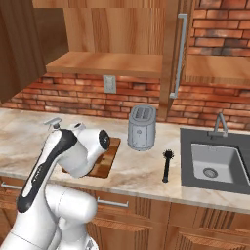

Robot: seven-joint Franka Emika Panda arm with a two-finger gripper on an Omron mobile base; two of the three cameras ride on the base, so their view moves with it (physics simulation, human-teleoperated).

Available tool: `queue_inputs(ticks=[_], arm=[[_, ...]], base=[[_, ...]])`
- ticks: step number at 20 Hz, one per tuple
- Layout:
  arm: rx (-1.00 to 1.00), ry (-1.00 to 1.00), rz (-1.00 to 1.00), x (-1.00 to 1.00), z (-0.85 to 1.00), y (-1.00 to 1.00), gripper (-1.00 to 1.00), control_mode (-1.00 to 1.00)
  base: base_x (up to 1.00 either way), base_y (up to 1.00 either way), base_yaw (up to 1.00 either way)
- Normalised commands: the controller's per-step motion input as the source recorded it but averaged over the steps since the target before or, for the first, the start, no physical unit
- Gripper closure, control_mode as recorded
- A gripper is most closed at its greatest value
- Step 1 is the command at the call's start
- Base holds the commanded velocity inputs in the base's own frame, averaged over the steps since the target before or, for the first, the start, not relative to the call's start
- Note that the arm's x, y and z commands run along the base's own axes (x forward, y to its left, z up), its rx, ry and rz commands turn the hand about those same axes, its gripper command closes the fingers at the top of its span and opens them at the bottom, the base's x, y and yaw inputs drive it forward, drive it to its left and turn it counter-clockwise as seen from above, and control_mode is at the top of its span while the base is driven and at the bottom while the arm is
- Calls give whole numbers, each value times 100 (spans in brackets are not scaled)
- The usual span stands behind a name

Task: Grab the spray bottle from the cabinet, then place it next to the cutting board for sanitizing. Then grab the dish brush from the countertop next to the sink and place it next to the cutting board.

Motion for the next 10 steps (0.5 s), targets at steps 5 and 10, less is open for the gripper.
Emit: queue_inputs(ticks=[5,10], arm=[[-9,26,-25,-46,70,-23,-100,-100],[-18,41,-27,-23,71,-29,-100,-100]], base=[[0,0,0],[0,0,0]])
